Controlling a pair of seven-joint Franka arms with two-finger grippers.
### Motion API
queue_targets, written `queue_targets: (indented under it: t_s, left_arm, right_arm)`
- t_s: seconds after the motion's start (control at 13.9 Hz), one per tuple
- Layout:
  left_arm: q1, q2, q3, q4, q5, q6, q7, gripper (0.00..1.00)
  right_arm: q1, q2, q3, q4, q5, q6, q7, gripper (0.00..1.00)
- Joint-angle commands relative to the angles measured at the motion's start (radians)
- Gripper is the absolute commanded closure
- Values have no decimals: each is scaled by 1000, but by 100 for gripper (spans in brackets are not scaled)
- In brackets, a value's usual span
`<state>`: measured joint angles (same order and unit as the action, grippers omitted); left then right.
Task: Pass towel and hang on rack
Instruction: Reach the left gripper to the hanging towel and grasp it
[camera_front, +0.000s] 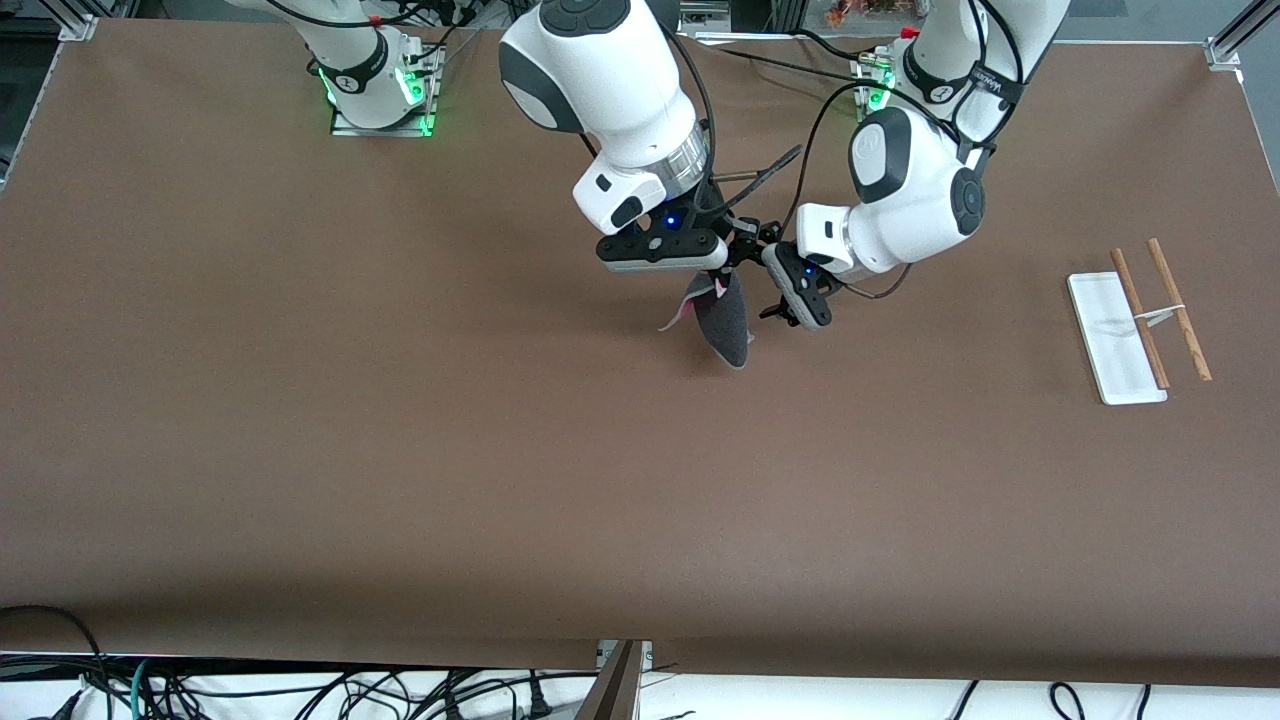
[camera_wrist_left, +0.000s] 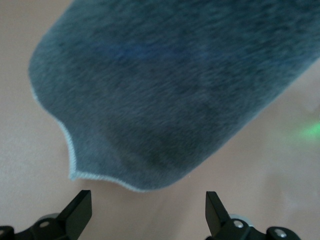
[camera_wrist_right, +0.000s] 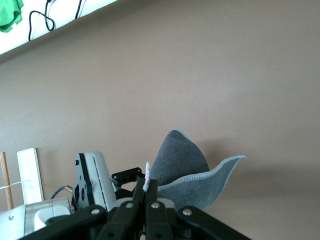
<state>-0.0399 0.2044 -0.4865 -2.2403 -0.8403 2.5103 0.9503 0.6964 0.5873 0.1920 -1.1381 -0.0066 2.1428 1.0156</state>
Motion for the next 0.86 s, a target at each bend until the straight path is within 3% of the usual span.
queue_targets:
  t_s: [0.0, 0.79]
  left_arm:
    - [-5, -14, -34, -10, -36, 64, 35, 0]
    - [-29, 44, -34, 68, -42, 102, 24, 0]
  right_arm:
    - [0, 3, 3, 11, 7, 5, -3, 100]
    - [0, 3, 3, 6, 5, 3, -5, 100]
